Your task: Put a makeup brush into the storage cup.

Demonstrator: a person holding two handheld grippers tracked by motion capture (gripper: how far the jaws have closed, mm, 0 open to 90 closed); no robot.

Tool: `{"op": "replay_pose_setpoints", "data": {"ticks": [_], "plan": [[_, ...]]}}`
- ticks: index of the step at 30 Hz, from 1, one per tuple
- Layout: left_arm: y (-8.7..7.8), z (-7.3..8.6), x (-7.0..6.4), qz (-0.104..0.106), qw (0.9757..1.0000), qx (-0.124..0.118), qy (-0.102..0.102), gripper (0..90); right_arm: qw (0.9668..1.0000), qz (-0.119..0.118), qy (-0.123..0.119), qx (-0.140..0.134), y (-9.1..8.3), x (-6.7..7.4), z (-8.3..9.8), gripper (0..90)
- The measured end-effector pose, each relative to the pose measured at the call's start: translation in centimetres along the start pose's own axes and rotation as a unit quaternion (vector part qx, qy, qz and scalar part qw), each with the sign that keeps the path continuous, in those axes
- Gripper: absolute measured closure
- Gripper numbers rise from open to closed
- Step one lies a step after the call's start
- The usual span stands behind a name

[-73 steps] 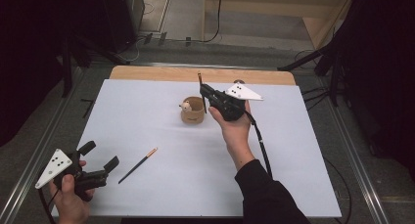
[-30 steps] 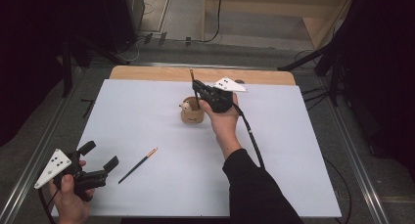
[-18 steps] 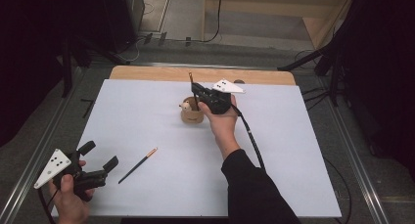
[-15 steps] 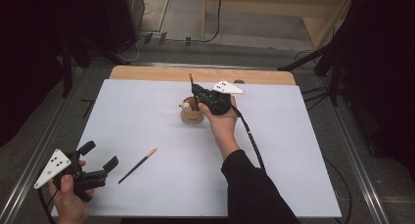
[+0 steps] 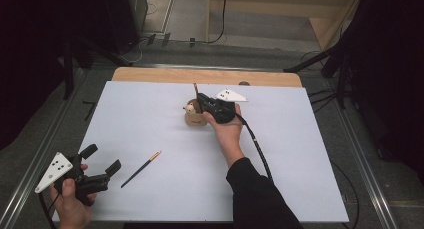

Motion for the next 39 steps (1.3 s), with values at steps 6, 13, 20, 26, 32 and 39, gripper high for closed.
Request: {"op": "replay_pose_setpoints", "data": {"ticks": [6, 13, 20, 26, 32, 39], "plan": [[0.0, 0.0, 0.0, 0.000, 1.0000, 0.000, 0.001, 0.0, 0.9999, 0.003, -0.010, 0.005, -0.1, 0.1, 0.0, 78.2], [0.0, 0.0, 0.0, 0.000, 1.0000, 0.000, 0.001, 0.0, 0.9998, 0.012, -0.012, -0.003, -1.0, -0.3, -1.0, 72.6], [0.0, 0.0, -0.1, 0.000, 1.0000, 0.001, 0.001, 0.0, 0.9996, 0.016, -0.017, -0.013, -3.0, -0.8, -1.6, 60.9], [0.1, 0.0, -0.2, 0.000, 1.0000, 0.002, 0.004, 0.0, 0.9997, 0.012, -0.019, -0.009, -5.0, -1.0, -1.6, 51.1], [0.1, 0.1, -0.2, 0.001, 1.0000, 0.004, 0.006, 0.0, 0.9996, 0.018, -0.015, -0.016, -7.1, -1.4, -1.6, 40.1], [0.2, 0.2, -0.2, 0.000, 1.0000, 0.005, 0.005, 0.0, 0.9985, 0.040, -0.033, -0.017, -9.5, -1.7, -1.4, 27.0]]}}
Point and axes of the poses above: each handheld gripper's, and its own axes: y roughly forward along the jaws, z roughly out of its underside, x roughly to its left, the point moved 8 cm from there along y, roughly forward along the jaws, and after that the axes turned 11 degrees about -x, right-handed, at the moved point
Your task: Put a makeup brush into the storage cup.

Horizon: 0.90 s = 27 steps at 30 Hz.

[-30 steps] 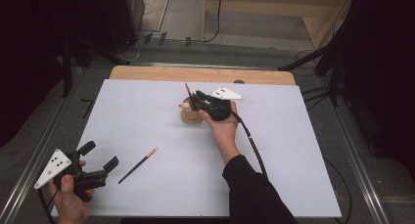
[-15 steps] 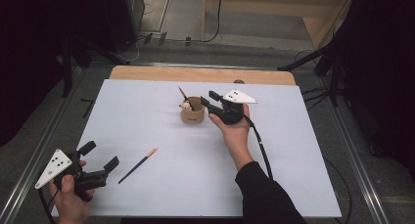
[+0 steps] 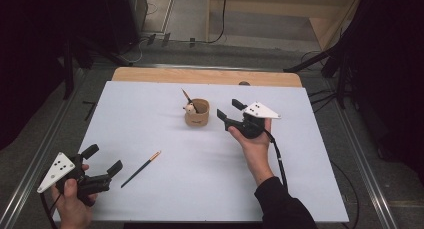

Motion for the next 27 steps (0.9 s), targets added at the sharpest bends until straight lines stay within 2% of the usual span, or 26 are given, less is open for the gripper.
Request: {"op": "replay_pose_setpoints", "data": {"ticks": [4, 8, 11, 13, 17, 21, 27], "plan": [[0.0, 0.0, 0.0, 0.001, 1.0000, 0.001, 0.001, 0.0, 0.9999, -0.014, 0.008, -0.006, -1.5, 0.1, 0.2, 20.3], [0.0, 0.0, -0.1, 0.002, 1.0000, 0.001, 0.002, 0.0, 0.9994, -0.032, 0.006, -0.007, -2.7, 0.3, 0.4, 14.6], [0.0, 0.0, -0.1, 0.002, 1.0000, 0.002, 0.002, 0.0, 0.9996, -0.027, 0.002, -0.003, -3.5, 0.1, 0.6, 13.5], [0.0, 0.0, -0.1, 0.002, 1.0000, 0.002, 0.003, 0.0, 0.9998, -0.018, 0.007, 0.006, -3.9, -0.1, 0.7, 7.7], [0.0, 0.1, -0.1, 0.001, 1.0000, 0.002, 0.003, 0.0, 0.9997, -0.023, 0.001, 0.012, -4.8, -0.3, 0.8, 0.0], [0.0, 0.1, -0.1, 0.000, 1.0000, 0.002, 0.002, 0.0, 0.9996, -0.027, -0.002, 0.009, -5.9, -0.4, 0.9, 0.0], [0.0, 0.1, -0.1, 0.001, 1.0000, 0.002, 0.003, 0.0, 0.9998, -0.019, -0.007, 0.003, -7.5, -0.9, 0.9, 0.0]]}}
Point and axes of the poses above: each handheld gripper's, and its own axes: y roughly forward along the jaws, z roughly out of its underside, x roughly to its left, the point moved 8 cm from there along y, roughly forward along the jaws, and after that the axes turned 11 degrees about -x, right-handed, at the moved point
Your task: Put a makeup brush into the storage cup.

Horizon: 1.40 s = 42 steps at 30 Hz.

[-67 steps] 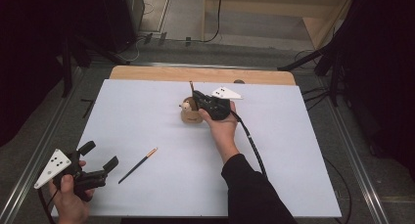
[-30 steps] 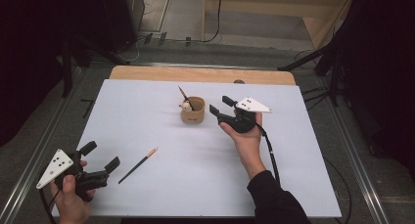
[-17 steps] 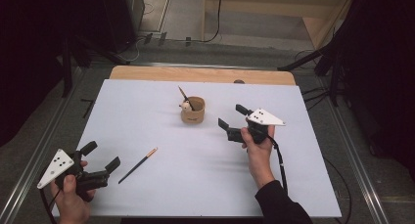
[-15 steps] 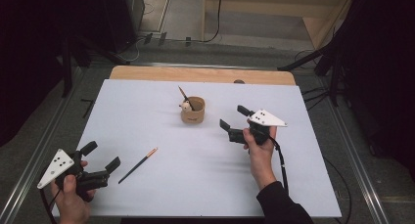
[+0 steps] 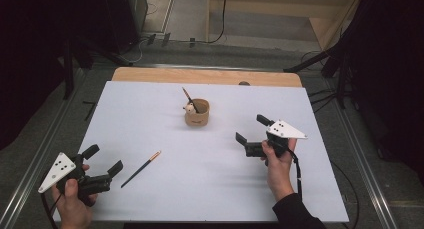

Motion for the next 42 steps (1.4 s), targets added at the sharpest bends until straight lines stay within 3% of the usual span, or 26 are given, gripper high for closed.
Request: {"op": "replay_pose_setpoints", "data": {"ticks": [29, 34, 42], "plan": [[0.1, 0.1, -0.2, 0.001, 1.0000, 0.006, 0.008, 0.0, 0.9990, 0.042, -0.001, -0.011, -9.7, -2.8, 0.8, 0.0], [-0.1, 0.0, 0.3, -0.008, 0.9999, 0.003, 0.006, 0.0, 0.9990, 0.043, -0.012, -0.007, -10.8, -2.7, 1.2, 0.0], [0.2, 0.1, 0.1, -0.005, 0.9999, 0.008, 0.010, 0.0, 0.9985, 0.054, -0.001, -0.012, -12.7, -3.3, 1.3, 0.0]]}}
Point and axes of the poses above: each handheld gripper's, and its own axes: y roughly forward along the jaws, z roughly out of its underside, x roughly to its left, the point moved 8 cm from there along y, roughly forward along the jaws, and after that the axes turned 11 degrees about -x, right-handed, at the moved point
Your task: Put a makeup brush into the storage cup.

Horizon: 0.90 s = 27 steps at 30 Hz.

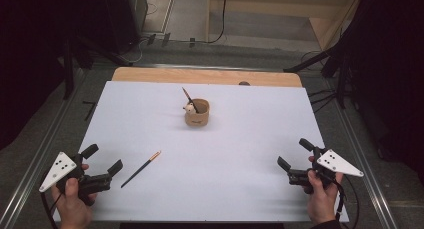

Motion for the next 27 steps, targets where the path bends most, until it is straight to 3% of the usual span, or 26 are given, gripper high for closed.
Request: {"op": "replay_pose_setpoints", "data": {"ticks": [8, 27], "plan": [[0.03, 0.10, -0.31, 0.003, 1.0000, 0.003, 0.001, 0.0, 0.9999, 0.001, 0.009, -0.011, -0.94, -0.32, 0.01, 0.0], [0.38, -0.01, -0.91, 0.009, 0.9999, -0.003, -0.008, 0.0, 0.9998, -0.009, 0.010, -0.015, -0.47, 0.18, -0.25, 0.0]]}}
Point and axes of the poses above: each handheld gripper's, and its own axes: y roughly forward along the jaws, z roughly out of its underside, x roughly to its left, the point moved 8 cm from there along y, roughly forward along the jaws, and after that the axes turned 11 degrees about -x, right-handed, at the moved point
